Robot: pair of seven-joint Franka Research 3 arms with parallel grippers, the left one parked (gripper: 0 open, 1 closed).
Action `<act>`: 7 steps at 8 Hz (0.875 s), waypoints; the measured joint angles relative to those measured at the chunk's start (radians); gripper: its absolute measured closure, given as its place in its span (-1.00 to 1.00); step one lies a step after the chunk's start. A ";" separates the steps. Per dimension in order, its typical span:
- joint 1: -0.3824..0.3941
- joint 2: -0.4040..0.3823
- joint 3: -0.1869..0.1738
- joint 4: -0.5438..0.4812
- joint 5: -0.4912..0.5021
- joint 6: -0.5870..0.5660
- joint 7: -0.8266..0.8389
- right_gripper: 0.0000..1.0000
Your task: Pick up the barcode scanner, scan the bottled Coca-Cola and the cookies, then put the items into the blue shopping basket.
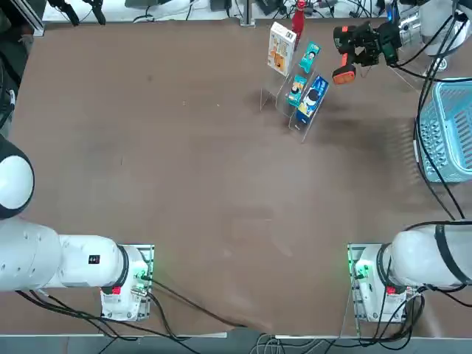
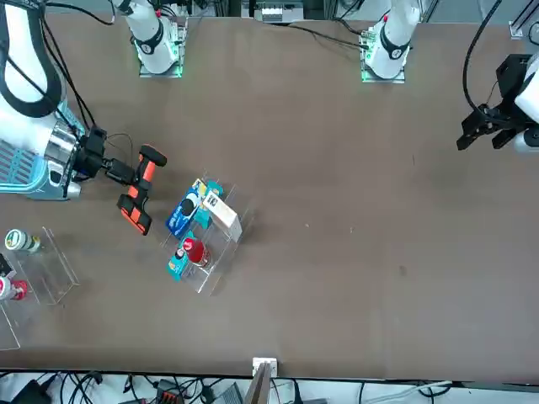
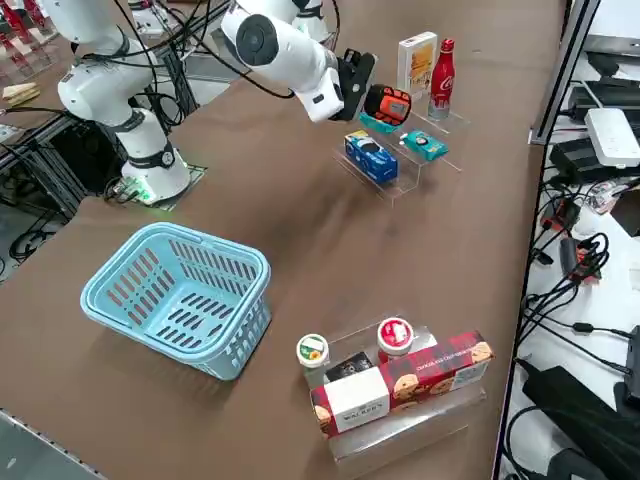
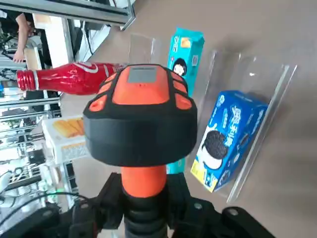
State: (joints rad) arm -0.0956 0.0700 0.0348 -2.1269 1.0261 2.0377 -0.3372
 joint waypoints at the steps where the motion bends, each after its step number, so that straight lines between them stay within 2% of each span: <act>1: -0.022 0.003 0.000 0.000 0.008 -0.034 -0.012 0.15; 3: -0.050 0.028 -0.001 -0.001 0.105 -0.061 -0.076 0.15; 7: -0.040 0.077 0.010 -0.021 0.332 -0.060 -0.219 0.15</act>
State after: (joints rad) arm -0.1356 0.1465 0.0445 -2.1483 1.3579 1.9778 -0.5561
